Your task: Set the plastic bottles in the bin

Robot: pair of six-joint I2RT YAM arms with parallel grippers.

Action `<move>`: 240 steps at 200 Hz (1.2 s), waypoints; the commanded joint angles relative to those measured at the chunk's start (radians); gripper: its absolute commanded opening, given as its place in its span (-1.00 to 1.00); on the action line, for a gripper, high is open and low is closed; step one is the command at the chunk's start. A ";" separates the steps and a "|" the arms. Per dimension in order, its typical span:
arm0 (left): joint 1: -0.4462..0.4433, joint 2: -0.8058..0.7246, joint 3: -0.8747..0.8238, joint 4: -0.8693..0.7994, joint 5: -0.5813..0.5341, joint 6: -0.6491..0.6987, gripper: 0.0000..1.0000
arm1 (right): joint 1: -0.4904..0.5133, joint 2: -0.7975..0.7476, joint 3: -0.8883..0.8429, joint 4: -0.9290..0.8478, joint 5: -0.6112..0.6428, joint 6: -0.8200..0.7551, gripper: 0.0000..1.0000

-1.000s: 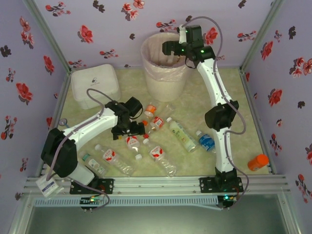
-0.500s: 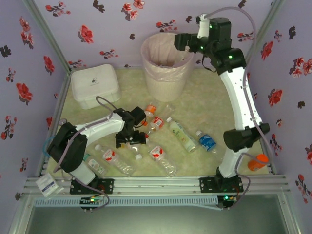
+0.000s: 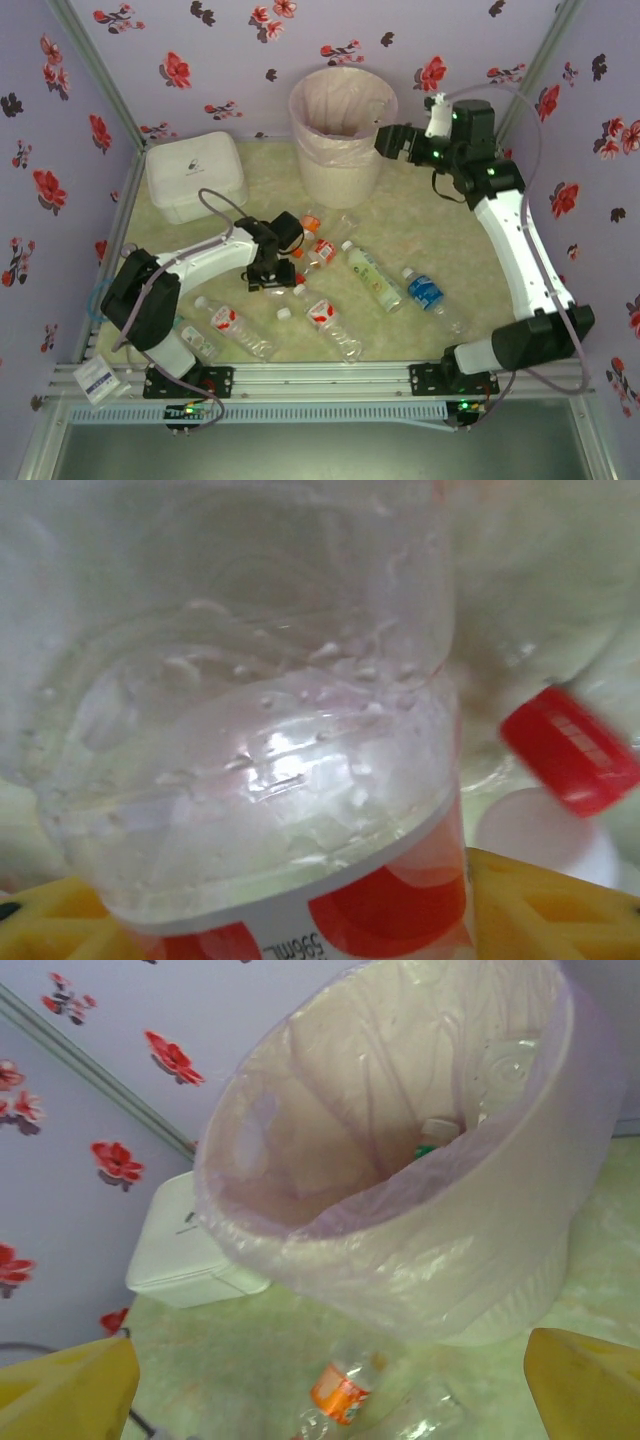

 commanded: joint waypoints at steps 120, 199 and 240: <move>0.037 -0.128 0.196 0.394 0.233 0.538 -0.47 | 0.145 -0.352 -0.533 0.397 -0.095 0.305 0.62; 0.030 -0.205 0.093 0.492 0.404 0.605 -0.41 | 0.249 -0.133 -0.417 0.445 -0.054 0.303 0.99; 0.028 -0.212 0.085 0.486 0.463 0.650 -0.37 | 0.254 -0.038 -0.362 0.462 -0.053 0.305 0.96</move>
